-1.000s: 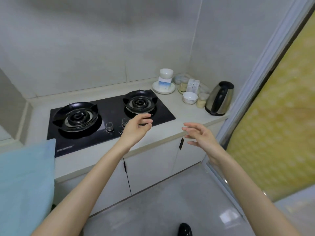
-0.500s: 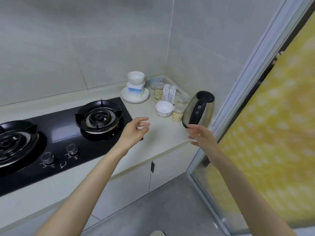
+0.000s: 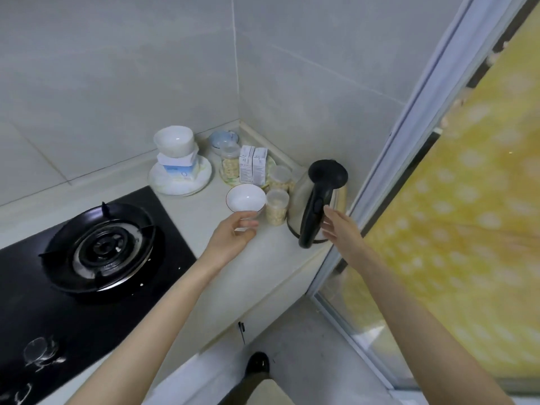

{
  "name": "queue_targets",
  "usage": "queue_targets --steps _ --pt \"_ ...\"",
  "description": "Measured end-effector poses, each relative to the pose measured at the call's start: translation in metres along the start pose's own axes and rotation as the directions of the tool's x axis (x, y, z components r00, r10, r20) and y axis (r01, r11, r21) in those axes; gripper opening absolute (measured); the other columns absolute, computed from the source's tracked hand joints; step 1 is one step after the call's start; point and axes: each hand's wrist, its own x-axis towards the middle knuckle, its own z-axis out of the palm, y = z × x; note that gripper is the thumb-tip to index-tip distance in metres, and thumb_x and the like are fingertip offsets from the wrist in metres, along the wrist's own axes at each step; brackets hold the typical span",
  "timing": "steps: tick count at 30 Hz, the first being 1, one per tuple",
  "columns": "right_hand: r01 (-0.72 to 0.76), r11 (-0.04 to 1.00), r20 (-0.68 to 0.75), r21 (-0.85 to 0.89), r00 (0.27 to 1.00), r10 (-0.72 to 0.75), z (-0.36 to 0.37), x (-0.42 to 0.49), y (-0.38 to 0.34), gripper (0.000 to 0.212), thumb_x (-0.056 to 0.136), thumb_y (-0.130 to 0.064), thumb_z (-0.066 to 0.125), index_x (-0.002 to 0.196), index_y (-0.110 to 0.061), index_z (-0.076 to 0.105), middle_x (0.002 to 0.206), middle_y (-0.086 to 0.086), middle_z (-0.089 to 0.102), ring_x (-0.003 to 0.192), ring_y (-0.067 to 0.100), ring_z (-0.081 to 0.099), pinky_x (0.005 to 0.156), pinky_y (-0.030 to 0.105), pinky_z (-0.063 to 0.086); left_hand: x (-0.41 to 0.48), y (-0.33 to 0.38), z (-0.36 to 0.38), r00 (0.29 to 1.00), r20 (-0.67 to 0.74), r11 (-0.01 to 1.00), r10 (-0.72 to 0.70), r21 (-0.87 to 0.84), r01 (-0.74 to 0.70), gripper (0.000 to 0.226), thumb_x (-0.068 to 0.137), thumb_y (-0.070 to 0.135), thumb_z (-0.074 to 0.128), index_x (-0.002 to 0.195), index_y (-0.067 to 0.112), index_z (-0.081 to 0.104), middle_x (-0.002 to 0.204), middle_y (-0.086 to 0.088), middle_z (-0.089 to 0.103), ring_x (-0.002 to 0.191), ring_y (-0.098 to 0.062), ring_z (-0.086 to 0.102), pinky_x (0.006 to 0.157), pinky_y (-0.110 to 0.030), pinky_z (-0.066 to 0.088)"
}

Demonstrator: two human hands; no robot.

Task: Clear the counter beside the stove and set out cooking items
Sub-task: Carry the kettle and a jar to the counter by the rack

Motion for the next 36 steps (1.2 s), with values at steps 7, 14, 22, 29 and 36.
queue_targets --steps 7,14,22,29,36 --pt "-0.077 0.973 0.151 0.216 0.987 0.044 0.003 0.022 -0.006 0.045 0.099 -0.048 0.038 0.126 -0.014 0.049 0.115 0.010 0.068 0.108 0.023 0.064 0.096 0.036 0.048 0.056 0.002 0.004 0.996 0.087 1.000 0.007 -0.008 -0.006 0.032 0.091 0.005 0.055 0.117 0.022 0.059 0.103 0.007 0.066 0.089 -0.011 0.060 0.079 -0.025 0.048" --pt "-0.030 0.983 -0.016 0.180 0.999 0.034 -0.004 0.021 -0.006 0.040 0.094 -0.053 0.046 0.103 -0.017 0.061 0.102 0.009 0.069 0.092 0.023 0.066 0.087 0.033 0.054 0.099 -0.008 0.012 0.992 0.114 0.993 0.051 0.103 -0.063 0.032 0.091 0.014 0.058 0.123 0.020 0.057 0.108 0.006 0.064 0.095 -0.012 0.060 0.071 -0.009 0.045" --pt "-0.070 0.993 0.013 0.099 0.998 0.069 -0.029 0.025 -0.001 0.059 0.090 -0.062 0.046 0.097 -0.006 0.062 0.073 0.007 0.066 0.065 0.021 0.060 0.079 0.035 0.048 0.161 -0.022 0.038 0.959 0.223 0.823 0.174 0.502 -0.266 0.074 0.076 0.030 0.073 0.141 0.016 0.041 0.140 -0.008 0.047 0.131 -0.027 0.040 0.101 -0.034 0.034" --pt "-0.079 0.997 -0.015 0.025 0.997 0.079 -0.045 0.024 -0.004 0.062 0.091 -0.061 0.043 0.093 -0.003 0.064 0.068 0.009 0.063 0.059 0.020 0.058 0.072 0.031 0.051 0.184 -0.031 0.067 0.971 0.221 0.719 0.090 0.660 -0.217 0.088 0.067 0.033 0.080 0.142 0.025 0.035 0.135 -0.008 0.047 0.120 -0.033 0.047 0.092 -0.041 0.043" --pt "0.000 1.000 -0.121 -0.003 0.993 -0.001 -0.050 0.024 -0.008 0.060 0.092 -0.058 0.043 0.080 -0.002 0.060 0.053 0.009 0.055 0.047 0.019 0.051 0.066 0.028 0.048 0.178 -0.033 0.072 0.990 0.041 0.858 0.136 0.495 -0.139 0.073 0.049 0.040 0.081 0.117 0.036 0.055 0.104 -0.003 0.065 0.103 -0.028 0.056 0.086 -0.037 0.048"
